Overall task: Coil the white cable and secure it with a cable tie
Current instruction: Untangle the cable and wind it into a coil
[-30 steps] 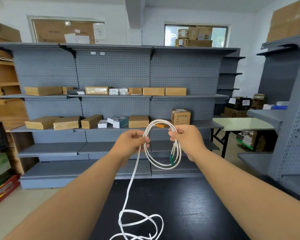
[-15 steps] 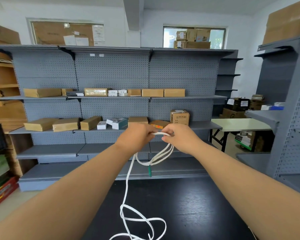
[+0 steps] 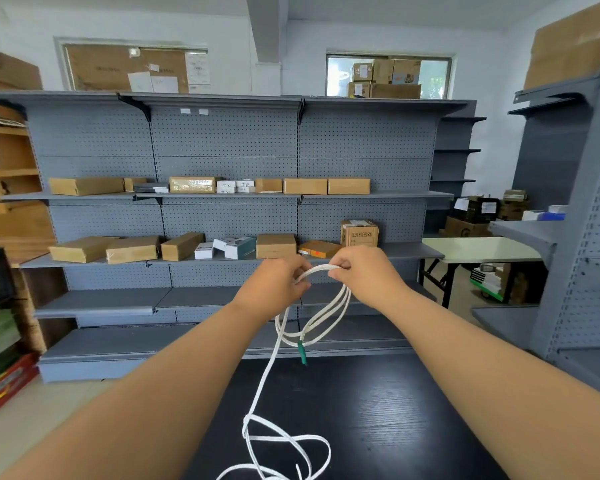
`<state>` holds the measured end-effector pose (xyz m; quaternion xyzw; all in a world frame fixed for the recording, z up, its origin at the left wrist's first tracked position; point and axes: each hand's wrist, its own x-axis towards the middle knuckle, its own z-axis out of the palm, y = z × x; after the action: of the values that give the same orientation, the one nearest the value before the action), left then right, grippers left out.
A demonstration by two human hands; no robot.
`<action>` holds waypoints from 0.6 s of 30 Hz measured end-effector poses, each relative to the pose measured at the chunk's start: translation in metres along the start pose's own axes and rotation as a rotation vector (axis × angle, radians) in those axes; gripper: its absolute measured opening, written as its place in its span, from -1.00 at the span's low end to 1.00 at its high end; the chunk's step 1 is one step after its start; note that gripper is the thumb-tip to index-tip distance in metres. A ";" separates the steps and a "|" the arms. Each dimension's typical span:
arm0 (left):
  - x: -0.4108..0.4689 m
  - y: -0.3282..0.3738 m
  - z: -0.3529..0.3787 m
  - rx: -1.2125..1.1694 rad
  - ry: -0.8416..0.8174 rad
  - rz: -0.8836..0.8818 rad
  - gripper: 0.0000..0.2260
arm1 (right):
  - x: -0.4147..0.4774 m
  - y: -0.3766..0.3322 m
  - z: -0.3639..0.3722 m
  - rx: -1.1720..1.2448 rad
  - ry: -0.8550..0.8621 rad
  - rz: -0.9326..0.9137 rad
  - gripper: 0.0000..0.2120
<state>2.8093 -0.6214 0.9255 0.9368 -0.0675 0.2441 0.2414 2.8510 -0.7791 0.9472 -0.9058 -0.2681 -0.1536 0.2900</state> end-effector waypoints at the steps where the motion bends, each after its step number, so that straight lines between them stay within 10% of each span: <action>1: -0.001 -0.003 0.001 -0.045 -0.001 -0.038 -0.87 | 0.000 0.002 -0.002 0.030 0.020 0.016 -0.85; 11: -0.009 -0.016 0.007 -0.053 0.022 -0.166 -0.85 | -0.004 0.018 -0.002 0.390 0.133 0.196 -0.92; 18: -0.009 -0.013 0.005 0.186 -0.082 -0.098 -0.80 | -0.006 0.019 -0.007 0.212 0.114 0.136 -0.82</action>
<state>2.8068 -0.6120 0.9115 0.9665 -0.0087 0.1989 0.1622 2.8564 -0.7984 0.9416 -0.8760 -0.2041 -0.1555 0.4084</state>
